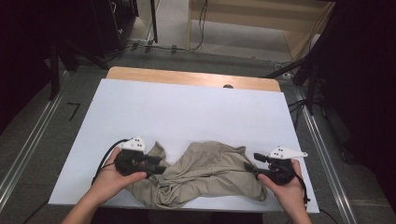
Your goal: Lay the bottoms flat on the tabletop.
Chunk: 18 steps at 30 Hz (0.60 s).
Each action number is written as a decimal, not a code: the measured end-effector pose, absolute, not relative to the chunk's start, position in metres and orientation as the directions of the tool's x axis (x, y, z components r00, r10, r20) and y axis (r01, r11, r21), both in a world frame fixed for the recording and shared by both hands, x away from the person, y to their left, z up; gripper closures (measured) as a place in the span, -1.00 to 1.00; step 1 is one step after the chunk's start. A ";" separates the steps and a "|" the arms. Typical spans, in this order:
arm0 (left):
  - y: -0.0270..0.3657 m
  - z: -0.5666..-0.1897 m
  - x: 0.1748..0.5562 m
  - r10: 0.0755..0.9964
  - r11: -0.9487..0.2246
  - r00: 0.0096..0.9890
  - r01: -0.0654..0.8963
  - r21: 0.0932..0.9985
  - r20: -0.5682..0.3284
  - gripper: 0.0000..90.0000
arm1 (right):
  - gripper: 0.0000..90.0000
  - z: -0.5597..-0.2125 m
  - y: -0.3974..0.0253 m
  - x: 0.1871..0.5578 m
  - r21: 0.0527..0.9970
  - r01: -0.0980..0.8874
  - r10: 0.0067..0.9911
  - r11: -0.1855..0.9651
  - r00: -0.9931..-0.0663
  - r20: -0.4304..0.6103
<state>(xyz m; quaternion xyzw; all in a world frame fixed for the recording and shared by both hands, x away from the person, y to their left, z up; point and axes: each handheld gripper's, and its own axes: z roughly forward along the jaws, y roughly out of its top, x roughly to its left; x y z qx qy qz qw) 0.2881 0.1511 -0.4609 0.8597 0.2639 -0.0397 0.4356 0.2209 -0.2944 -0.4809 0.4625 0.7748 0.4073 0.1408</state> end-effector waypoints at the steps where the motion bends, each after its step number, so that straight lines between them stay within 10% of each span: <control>1: 0.151 -0.461 0.288 0.419 -0.481 0.858 0.488 0.728 -0.298 0.12 | -0.07 -0.481 -0.294 0.221 0.761 0.602 0.831 0.240 -0.533 0.159; 8: 0.104 -0.486 0.337 0.546 -0.444 0.780 0.579 0.683 -0.306 0.12 | 0.17 -0.501 -0.301 0.268 0.746 0.648 0.882 0.153 -0.429 0.192; 18: 0.061 -0.502 0.304 0.525 -0.588 0.835 0.495 0.640 -0.163 -0.04 | -0.21 -0.521 -0.279 0.278 0.684 0.680 0.870 0.265 -0.474 0.133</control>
